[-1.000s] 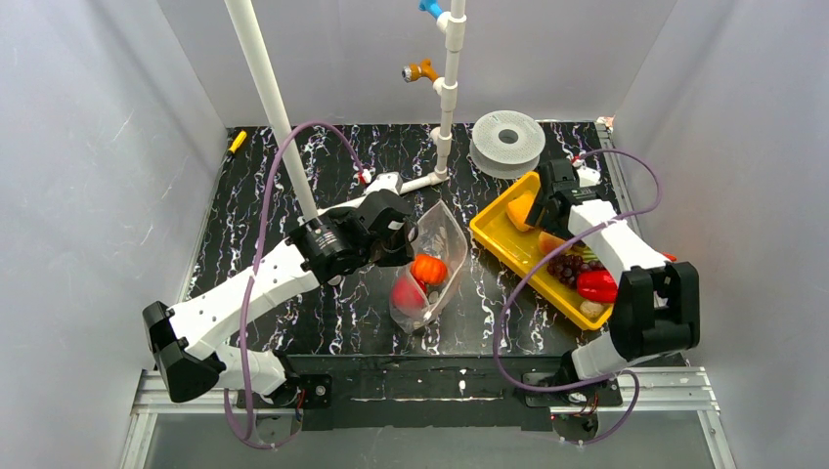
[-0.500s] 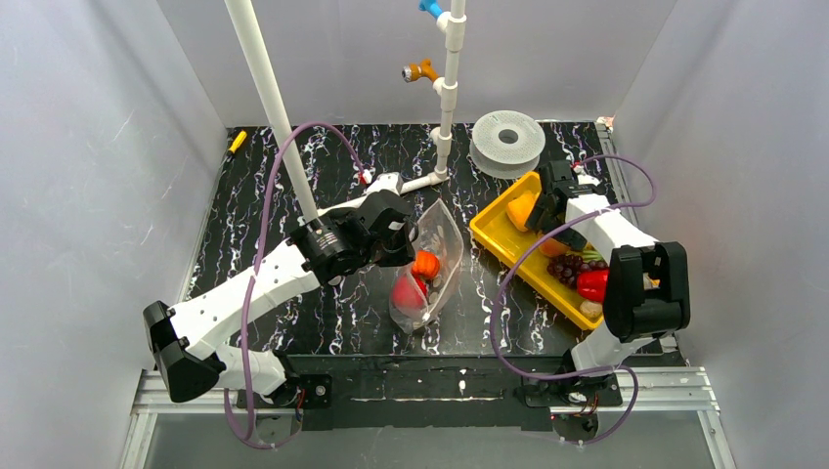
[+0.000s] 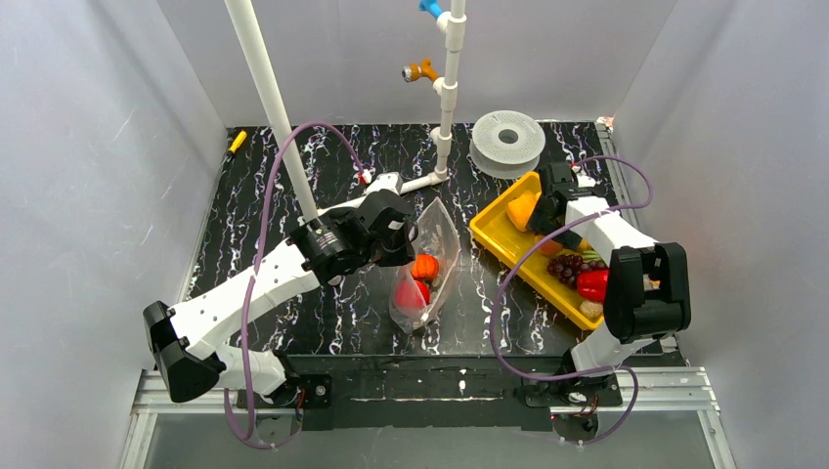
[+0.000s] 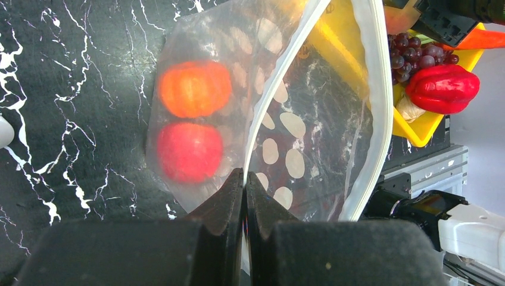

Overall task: Place the food in the zip-top bag and seal the zipper
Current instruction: Pick up the fake fruit from the bin.

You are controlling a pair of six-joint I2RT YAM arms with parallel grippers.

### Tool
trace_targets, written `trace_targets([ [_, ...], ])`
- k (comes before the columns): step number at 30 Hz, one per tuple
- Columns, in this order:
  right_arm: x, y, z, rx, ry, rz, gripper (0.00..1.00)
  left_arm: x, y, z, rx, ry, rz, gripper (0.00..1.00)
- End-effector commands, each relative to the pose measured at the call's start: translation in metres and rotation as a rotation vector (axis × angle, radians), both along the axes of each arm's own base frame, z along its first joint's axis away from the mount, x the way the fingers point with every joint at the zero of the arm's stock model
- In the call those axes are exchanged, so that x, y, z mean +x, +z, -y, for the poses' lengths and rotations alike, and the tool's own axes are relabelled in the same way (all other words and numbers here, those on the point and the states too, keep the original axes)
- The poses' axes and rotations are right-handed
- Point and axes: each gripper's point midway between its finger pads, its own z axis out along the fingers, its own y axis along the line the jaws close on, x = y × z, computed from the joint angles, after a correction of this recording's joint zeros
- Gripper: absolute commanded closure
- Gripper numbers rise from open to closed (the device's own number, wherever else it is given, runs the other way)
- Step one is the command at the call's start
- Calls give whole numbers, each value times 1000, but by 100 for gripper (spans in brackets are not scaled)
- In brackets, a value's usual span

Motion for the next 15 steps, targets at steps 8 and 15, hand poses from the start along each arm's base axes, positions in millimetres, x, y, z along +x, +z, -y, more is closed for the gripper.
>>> trace_targets([
  [8, 2, 52, -15, 63, 95, 184, 82, -1, 1, -5, 1, 9, 2, 100],
  [15, -7, 95, -58, 186, 306, 324, 92, -1, -1, -4, 3, 7, -7, 100],
])
